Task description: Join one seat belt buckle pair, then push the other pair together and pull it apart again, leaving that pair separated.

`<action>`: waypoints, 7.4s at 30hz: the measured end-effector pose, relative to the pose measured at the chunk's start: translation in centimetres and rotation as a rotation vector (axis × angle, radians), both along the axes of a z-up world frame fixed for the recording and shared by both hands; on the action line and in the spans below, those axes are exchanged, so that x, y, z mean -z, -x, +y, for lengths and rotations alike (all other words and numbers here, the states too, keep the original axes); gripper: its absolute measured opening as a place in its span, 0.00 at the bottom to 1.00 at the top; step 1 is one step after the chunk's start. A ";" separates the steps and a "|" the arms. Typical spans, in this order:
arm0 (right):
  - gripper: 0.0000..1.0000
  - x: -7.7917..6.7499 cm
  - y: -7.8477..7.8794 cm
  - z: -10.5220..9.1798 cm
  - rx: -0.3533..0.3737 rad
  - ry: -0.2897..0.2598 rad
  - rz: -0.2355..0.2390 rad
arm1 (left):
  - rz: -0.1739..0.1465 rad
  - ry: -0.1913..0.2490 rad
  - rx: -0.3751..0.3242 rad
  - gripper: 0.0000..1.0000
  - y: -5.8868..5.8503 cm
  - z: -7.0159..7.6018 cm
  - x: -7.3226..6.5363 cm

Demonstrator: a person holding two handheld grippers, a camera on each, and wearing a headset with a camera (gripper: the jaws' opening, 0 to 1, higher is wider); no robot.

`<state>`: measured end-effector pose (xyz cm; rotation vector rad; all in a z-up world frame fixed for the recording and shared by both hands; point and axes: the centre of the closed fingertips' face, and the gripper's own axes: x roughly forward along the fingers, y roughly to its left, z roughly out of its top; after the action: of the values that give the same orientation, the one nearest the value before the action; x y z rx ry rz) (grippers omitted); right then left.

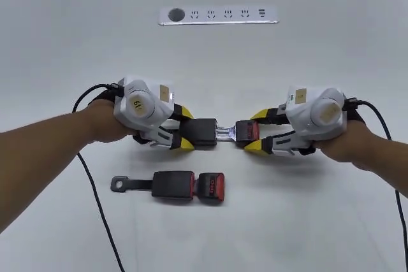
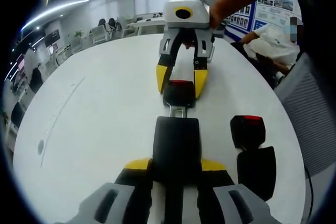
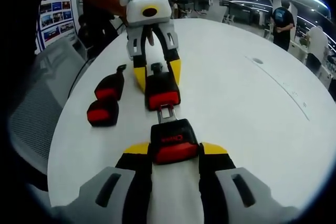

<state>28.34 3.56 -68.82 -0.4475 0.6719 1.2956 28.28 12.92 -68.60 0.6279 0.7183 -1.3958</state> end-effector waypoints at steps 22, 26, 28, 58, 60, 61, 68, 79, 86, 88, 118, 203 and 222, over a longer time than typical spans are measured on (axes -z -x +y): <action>0.33 0.2 0.0 1.5 -0.020 0.022 0.007 | 0.009 -0.013 0.000 0.33 0.1 -0.1 -0.1; 0.32 0.2 0.1 1.7 -0.019 0.020 0.010 | 0.008 -0.015 0.002 0.33 0.0 -0.1 0.0; 0.32 0.1 0.1 2.0 -0.015 0.018 0.009 | 0.009 -0.016 0.002 0.33 0.1 -0.1 -0.1; 0.32 0.2 0.0 3.1 -0.004 0.058 0.026 | 0.027 -0.066 0.029 0.32 0.3 0.0 0.0; 0.32 0.1 0.1 3.1 -0.004 0.060 0.026 | 0.028 -0.065 0.029 0.32 0.3 0.0 0.1; 0.32 0.1 0.1 3.1 -0.004 0.061 0.025 | 0.028 -0.065 0.029 0.33 0.3 0.0 0.1; 0.32 0.2 0.1 3.2 0.000 0.064 0.023 | 0.025 -0.063 0.035 0.33 0.3 0.0 0.2; 0.33 0.0 0.1 3.3 0.000 0.063 0.019 | 0.020 -0.057 0.044 0.33 0.3 0.0 0.1; 0.33 0.0 0.0 3.3 -0.003 0.062 0.018 | 0.018 -0.050 0.048 0.33 0.3 0.0 0.1; 0.33 0.0 0.0 3.3 -0.004 0.062 0.016 | 0.018 -0.047 0.048 0.33 0.2 0.0 0.1; 0.33 0.1 -0.1 1.6 -0.011 0.048 0.018 | 0.016 -0.032 0.050 0.33 0.2 0.0 0.1; 0.36 -0.8 0.6 -9.5 0.087 0.046 0.020 | 0.013 -0.055 0.050 0.34 0.2 0.0 -0.1; 0.74 -3.4 -1.8 -9.7 0.363 -0.057 -0.058 | 0.048 0.046 -0.337 0.85 -1.7 1.2 -2.9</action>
<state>30.11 -6.12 -65.40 -0.2988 0.6319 0.9527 29.93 14.11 -65.67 0.4155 0.7888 -1.1148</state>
